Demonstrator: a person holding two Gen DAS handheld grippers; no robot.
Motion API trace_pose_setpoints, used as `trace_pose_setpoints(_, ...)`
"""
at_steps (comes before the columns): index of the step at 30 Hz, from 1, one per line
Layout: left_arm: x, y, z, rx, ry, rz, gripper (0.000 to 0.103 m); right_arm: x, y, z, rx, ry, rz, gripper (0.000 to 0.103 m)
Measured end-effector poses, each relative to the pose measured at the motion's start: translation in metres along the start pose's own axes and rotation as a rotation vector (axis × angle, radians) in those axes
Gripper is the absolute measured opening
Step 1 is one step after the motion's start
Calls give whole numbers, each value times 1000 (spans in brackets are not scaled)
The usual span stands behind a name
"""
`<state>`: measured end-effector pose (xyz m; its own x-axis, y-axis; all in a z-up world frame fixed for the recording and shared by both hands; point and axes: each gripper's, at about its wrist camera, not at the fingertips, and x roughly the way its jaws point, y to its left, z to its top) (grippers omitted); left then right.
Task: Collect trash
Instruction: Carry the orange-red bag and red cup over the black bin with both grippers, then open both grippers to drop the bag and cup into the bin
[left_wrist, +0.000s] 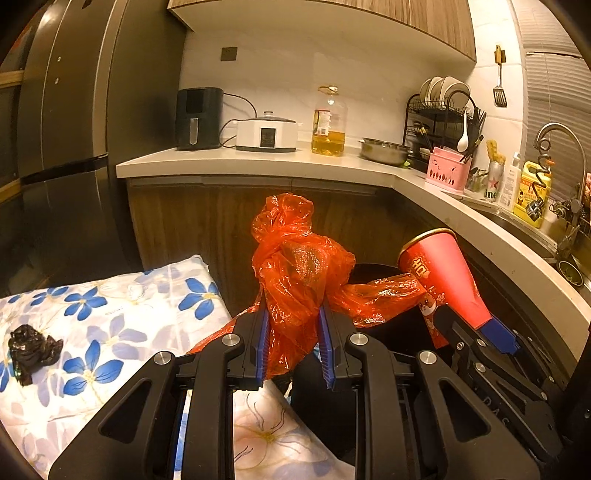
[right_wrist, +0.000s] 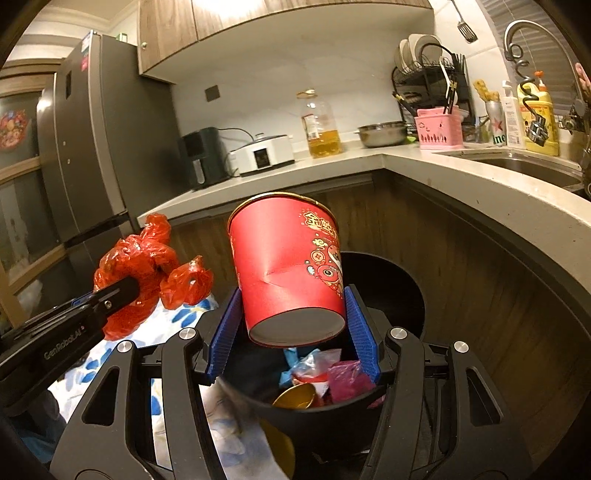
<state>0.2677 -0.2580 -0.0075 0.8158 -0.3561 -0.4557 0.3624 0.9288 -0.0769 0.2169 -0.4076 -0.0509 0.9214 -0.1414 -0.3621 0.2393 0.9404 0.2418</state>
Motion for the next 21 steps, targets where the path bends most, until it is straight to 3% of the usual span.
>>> trace_pose_setpoints(8,12,-2,5,0,3,7,23,22,-8,1,-8,26,-19,58)
trace_pose_setpoints(12,14,-2,6,0,5,10,23,29,-9,-1,-12,44,-31,71)
trace_pose_setpoints(14,16,0,6,-4,8,19,23,27,-10,-3,-5,48,-34,72)
trace_pose_setpoints(21,9,16,0,-30,8,59,23,3,16,-21,-53,57,43,72)
